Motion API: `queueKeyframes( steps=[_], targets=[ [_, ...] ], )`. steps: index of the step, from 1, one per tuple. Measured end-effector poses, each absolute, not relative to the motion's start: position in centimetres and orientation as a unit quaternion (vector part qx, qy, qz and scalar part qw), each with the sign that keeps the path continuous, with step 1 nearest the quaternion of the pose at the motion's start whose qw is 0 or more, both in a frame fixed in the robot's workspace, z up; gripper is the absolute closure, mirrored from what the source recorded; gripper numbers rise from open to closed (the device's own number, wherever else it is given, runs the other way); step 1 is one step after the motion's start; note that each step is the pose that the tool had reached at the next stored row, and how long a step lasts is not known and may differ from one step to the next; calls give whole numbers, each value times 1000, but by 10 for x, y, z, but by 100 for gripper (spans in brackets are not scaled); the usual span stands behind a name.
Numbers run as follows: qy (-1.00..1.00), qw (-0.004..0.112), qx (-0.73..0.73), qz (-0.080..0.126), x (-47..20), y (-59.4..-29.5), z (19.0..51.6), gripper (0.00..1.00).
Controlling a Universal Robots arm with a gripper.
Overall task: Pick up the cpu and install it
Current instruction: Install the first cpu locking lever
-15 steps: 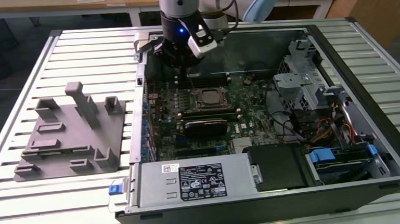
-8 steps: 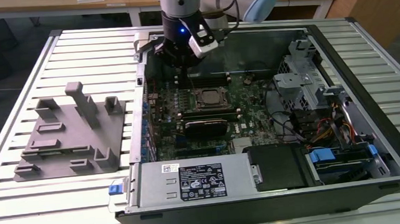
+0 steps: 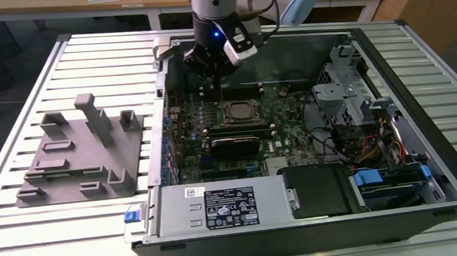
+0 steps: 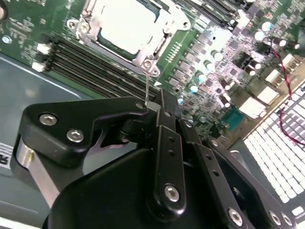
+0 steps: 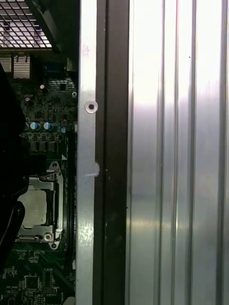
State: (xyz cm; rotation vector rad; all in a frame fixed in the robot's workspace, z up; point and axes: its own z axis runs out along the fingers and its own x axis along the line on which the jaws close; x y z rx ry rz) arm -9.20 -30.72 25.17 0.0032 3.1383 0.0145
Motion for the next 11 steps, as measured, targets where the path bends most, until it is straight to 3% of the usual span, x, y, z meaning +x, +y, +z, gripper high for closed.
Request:
queueKeyframes(
  steps=[11],
  targets=[
    [1000, 1, 1, 8, -72, -308, 251, 89]
  ],
)
